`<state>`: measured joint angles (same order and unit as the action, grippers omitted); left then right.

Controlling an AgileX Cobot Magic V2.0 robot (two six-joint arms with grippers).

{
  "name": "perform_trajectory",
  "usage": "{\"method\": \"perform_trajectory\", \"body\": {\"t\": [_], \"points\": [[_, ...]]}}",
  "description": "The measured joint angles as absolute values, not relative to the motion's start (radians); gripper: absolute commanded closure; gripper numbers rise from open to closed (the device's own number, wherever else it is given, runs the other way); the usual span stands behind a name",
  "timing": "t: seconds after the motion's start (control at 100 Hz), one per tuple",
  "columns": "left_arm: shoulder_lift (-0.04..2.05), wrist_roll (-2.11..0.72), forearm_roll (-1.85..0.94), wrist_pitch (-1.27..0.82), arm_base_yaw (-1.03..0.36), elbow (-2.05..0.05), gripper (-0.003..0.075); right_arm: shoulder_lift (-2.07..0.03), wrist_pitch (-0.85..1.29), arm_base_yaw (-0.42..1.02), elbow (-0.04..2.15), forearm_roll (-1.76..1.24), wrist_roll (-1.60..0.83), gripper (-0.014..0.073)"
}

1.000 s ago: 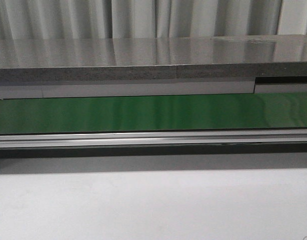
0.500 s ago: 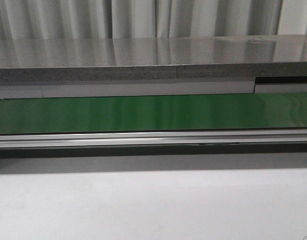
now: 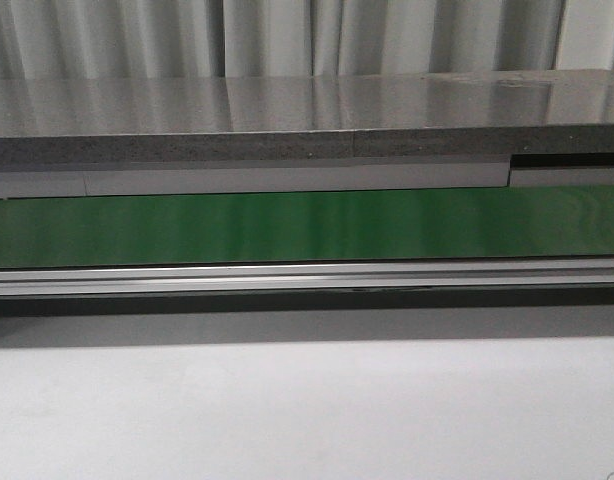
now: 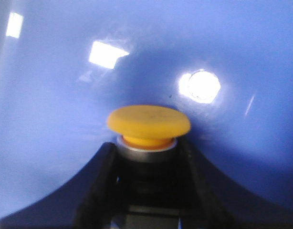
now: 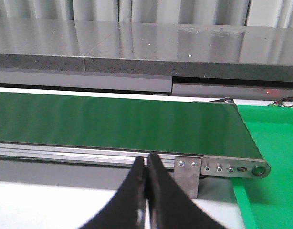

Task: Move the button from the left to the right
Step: 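Lift the button with the left gripper and carry it to the belt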

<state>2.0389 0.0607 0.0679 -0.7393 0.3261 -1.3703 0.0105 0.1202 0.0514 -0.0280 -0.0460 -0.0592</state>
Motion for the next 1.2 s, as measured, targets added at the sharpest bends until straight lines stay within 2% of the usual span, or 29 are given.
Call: {"method": "perform_trajectory", "body": {"t": [0.37, 0.63, 1.02, 1.2], "points": [[2.037, 0.061, 0.068, -0.865, 0.326, -1.501, 0.074, 0.01, 0.12, 0.051, -0.028, -0.046, -0.059, 0.0662], [1.918, 0.051, 0.054, -0.925, 0.312, -1.529, 0.074, 0.01, 0.12, 0.051, -0.028, -0.046, -0.059, 0.0662], [1.868, -0.007, 0.017, -0.981, 0.143, -1.53, 0.074, 0.01, 0.12, 0.051, -0.028, -0.046, -0.059, 0.0662], [1.868, -0.011, 0.017, -0.981, 0.111, -1.53, 0.0739, 0.01, 0.12, 0.051, -0.028, -0.046, -0.059, 0.0662]]}}
